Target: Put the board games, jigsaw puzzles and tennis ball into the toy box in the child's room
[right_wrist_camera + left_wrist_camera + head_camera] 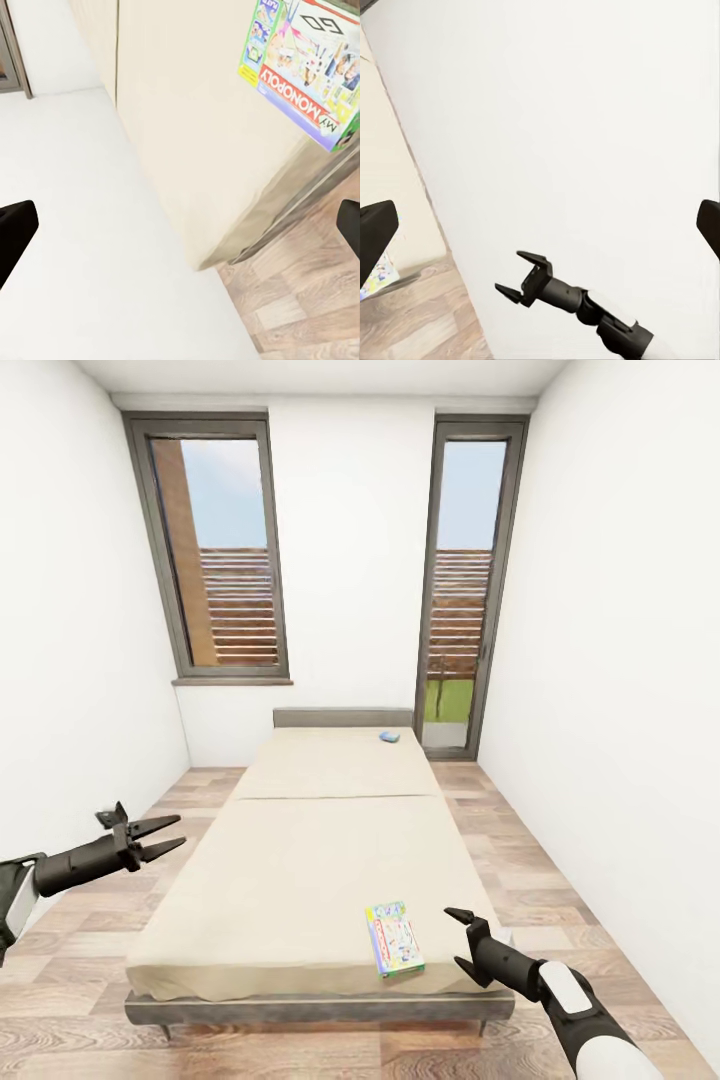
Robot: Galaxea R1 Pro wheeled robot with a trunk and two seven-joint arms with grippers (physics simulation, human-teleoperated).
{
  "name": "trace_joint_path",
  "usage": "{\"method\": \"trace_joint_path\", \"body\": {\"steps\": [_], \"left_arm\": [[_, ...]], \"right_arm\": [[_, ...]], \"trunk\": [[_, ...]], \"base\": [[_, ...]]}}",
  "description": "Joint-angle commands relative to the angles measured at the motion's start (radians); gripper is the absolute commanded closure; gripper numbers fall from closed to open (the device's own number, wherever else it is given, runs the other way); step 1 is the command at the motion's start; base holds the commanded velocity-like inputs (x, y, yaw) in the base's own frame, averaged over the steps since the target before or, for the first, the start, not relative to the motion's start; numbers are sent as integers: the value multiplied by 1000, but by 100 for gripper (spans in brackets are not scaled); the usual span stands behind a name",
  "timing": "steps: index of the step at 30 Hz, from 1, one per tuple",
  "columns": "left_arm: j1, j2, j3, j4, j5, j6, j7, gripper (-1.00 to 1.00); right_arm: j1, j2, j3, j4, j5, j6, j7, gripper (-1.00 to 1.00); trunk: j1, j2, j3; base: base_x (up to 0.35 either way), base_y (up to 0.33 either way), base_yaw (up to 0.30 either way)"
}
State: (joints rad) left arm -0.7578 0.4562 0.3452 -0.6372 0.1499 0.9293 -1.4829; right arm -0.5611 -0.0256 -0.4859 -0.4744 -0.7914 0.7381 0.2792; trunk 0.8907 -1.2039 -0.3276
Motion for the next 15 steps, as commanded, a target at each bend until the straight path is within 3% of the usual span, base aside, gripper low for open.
{"method": "trace_joint_path", "body": {"steps": [1,4,7,10,15], "left_arm": [[0,-7,-25,-17,0,15,-34,-100],[0,-27,-94,-49,0,34,-88,-100],[-2,-75,-171,-78,0,59,-88,-100],[-2,-110,-198,-89,-1,61,-88,-100],[-3,-133,-218,-130,0,69,-88,-100]], "right_arm": [[-1,1,-6,0,4,7,4,-100],[-2,4,-6,0,4,8,5,-100],[-1,10,-6,1,4,6,9,-100],[-1,13,-6,1,3,3,12,-100],[0,16,-7,0,3,0,14,-100]], "trunk": [[4,-8,-4],[15,-29,-14],[23,-43,-20],[23,-43,-20],[23,-43,-20]], "base": [[0,0,0],[0,0,0],[0,0,0],[0,0,0],[0,0,0]]}}
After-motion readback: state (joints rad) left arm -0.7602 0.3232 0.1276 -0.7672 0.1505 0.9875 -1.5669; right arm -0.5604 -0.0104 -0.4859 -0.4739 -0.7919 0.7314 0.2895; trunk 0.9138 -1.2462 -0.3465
